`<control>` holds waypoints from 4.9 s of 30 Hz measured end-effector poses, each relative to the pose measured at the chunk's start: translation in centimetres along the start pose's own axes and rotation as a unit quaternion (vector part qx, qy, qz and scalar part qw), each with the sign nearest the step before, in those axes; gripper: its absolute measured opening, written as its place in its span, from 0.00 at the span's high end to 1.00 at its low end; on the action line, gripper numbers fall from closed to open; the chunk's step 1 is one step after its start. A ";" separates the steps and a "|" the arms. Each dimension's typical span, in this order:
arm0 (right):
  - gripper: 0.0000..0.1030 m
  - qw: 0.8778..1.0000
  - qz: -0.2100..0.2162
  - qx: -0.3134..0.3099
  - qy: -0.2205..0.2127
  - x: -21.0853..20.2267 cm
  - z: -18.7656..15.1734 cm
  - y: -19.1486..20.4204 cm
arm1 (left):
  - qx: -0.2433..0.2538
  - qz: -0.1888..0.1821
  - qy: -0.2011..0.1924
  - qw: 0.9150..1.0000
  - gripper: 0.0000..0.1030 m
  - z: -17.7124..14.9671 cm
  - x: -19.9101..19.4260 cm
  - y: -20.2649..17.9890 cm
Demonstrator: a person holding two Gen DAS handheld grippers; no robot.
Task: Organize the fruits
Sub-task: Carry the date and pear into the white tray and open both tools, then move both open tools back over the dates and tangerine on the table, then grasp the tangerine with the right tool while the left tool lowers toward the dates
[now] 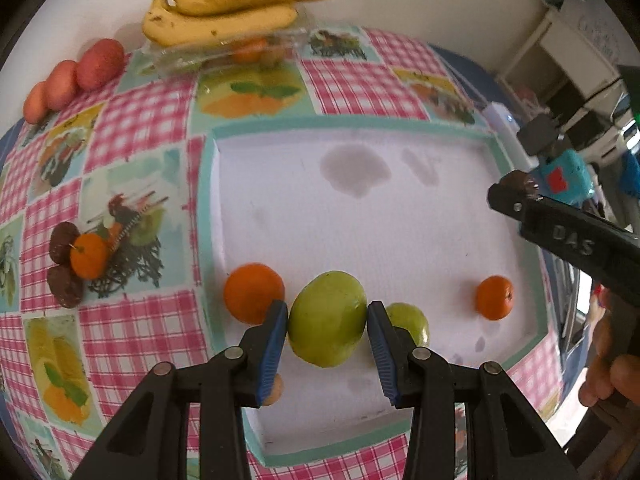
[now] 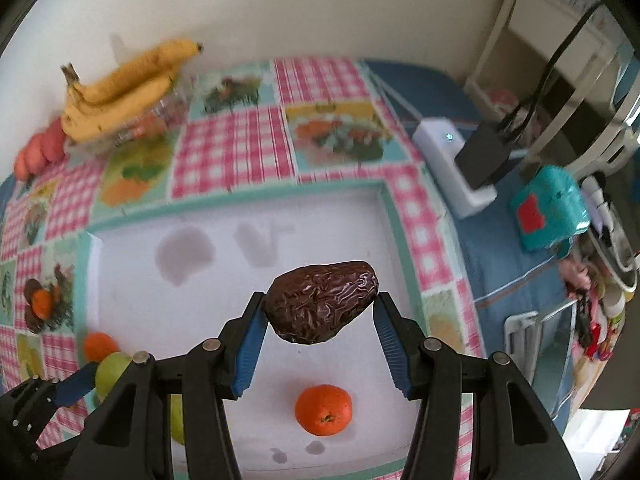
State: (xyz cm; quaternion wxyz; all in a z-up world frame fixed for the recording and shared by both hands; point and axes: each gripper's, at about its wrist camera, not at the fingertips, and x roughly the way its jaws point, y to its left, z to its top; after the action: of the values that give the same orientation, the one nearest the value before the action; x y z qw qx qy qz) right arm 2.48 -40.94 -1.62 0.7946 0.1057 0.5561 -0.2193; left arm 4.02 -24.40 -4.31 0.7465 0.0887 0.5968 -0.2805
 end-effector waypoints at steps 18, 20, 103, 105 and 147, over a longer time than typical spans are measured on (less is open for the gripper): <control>0.41 0.998 0.000 0.035 0.058 4.3 -1.0 -0.9 | -0.008 -0.007 0.023 1.000 0.57 -0.3 1.5 0.1; 0.37 0.998 -0.007 0.035 0.057 4.3 -1.1 -1.1 | -0.010 -0.009 0.025 1.000 0.57 -0.1 1.6 0.1; 0.18 0.981 0.108 -0.157 0.029 1.4 -1.9 29.9 | -0.295 0.103 -0.091 0.945 0.00 1.0 -8.1 29.8; 0.18 0.981 0.105 -0.158 0.029 1.6 -2.0 30.1 | -0.293 0.101 -0.090 0.946 0.00 1.1 -7.9 29.7; 0.64 0.987 0.129 -0.092 0.033 2.5 -0.9 24.8 | -0.294 0.049 -0.069 0.952 0.00 1.7 -5.9 28.0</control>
State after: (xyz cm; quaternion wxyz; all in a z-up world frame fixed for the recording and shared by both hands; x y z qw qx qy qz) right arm 13.98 -19.27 -6.16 0.8038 0.1106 0.5815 -0.0591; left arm 19.37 -0.22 -3.92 0.7920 -0.1252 0.5945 -0.0612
